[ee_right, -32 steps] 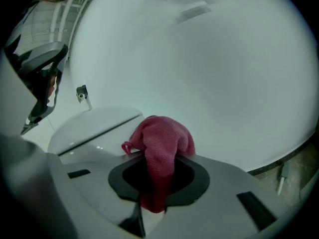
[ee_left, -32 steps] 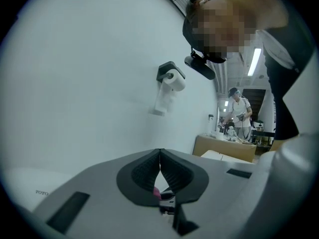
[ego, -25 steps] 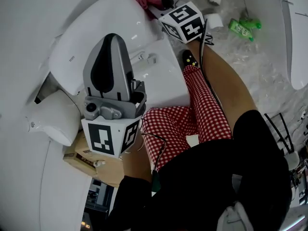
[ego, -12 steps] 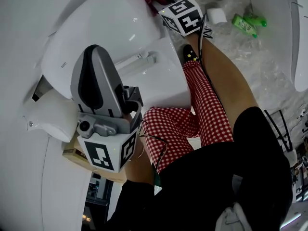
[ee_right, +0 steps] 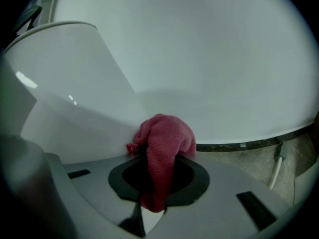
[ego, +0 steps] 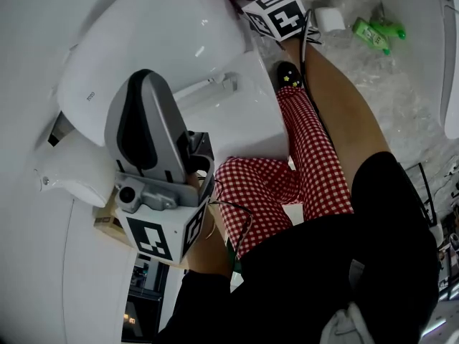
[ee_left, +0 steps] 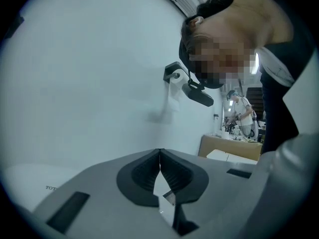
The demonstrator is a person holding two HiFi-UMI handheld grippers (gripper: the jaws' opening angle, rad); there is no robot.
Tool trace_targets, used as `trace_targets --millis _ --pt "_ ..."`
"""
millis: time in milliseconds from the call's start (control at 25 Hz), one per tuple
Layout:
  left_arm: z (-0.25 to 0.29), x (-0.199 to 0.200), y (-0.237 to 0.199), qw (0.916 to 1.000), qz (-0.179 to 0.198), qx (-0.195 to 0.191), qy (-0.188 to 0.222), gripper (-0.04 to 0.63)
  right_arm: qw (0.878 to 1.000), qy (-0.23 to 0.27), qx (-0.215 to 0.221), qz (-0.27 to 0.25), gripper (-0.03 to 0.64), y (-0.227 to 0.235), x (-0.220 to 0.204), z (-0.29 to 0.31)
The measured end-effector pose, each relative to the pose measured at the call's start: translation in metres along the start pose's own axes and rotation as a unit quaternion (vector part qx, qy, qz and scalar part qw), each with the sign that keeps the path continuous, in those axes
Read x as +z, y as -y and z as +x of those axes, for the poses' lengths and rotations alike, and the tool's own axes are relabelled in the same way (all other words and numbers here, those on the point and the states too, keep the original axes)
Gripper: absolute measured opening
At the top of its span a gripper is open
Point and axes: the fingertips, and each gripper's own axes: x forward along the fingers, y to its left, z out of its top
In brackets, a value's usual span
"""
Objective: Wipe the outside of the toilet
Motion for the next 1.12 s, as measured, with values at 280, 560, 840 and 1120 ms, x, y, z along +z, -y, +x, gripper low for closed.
trace_targets --millis 280,560,840,1120 --pt "-0.008 0.002 -0.003 0.9991 -0.042 0.004 0.009 0.009 0.999 0.031 -0.008 0.004 0.078 0.0 0.007 -0.022" --pt "-0.012 0.029 0.002 0.9994 0.0 0.011 0.032 0.009 0.992 0.123 -0.001 0.003 0.078 -0.01 0.052 -0.111" --pt "-0.011 0.032 0.012 0.9994 -0.005 0.003 0.035 0.009 0.974 0.211 0.048 0.061 0.078 -0.049 0.09 -0.186" --pt "-0.013 0.024 0.017 0.9996 -0.015 0.001 0.026 0.009 0.953 0.25 0.136 0.102 0.078 -0.102 0.099 -0.201"
